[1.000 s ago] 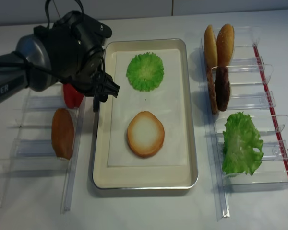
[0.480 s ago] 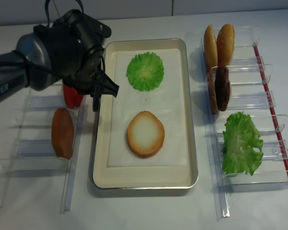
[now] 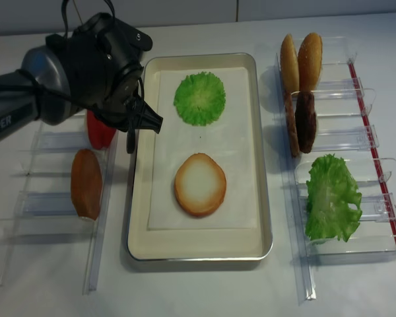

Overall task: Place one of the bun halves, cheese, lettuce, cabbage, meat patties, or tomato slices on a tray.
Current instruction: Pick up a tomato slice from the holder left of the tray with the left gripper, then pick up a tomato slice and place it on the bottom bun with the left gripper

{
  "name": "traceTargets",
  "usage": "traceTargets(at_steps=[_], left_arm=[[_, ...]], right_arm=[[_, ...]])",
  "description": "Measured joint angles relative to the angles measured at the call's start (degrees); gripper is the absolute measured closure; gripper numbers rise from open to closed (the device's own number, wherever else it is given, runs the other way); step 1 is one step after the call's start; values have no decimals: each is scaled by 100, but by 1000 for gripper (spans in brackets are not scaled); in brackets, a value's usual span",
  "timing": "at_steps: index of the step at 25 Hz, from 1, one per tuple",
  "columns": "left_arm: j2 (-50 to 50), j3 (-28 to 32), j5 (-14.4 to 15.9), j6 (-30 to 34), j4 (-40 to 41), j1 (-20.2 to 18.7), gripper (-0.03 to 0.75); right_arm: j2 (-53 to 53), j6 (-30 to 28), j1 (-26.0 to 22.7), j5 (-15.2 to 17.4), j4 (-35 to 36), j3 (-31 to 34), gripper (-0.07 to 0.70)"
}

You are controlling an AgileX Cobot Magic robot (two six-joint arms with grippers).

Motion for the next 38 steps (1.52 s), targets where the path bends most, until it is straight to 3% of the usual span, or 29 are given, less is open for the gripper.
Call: traceTargets(at_steps=[13,20,24,27,31,34,36,38], left_arm=[[-188,-9,154,-258,312,-211,640],[-953,-9,768,-531,241,-891,640],[-1610,-9,701,-835,-128,-1362,641],[-2066,197,447,-861,-538,-1407,641],[-2729,1035,-479,-861,-1065,-1417,641],[-3053,1574,-865,-825,-1441,-1378,641],[-3117,1741,-1116,-515,-2059,-1238,641],[-3141,1828,-1543,194,-2898,-1053,641]], right_arm=[[0,0,0,0,0,0,129],[0,0,0,0,0,0,129],[0,0,0,0,0,0,129],[0,0,0,0,0,0,129],[0,0,0,0,0,0,129],[0,0,0,0,0,0,129],[0,0,0,0,0,0,129],[0,0,0,0,0,0,129]])
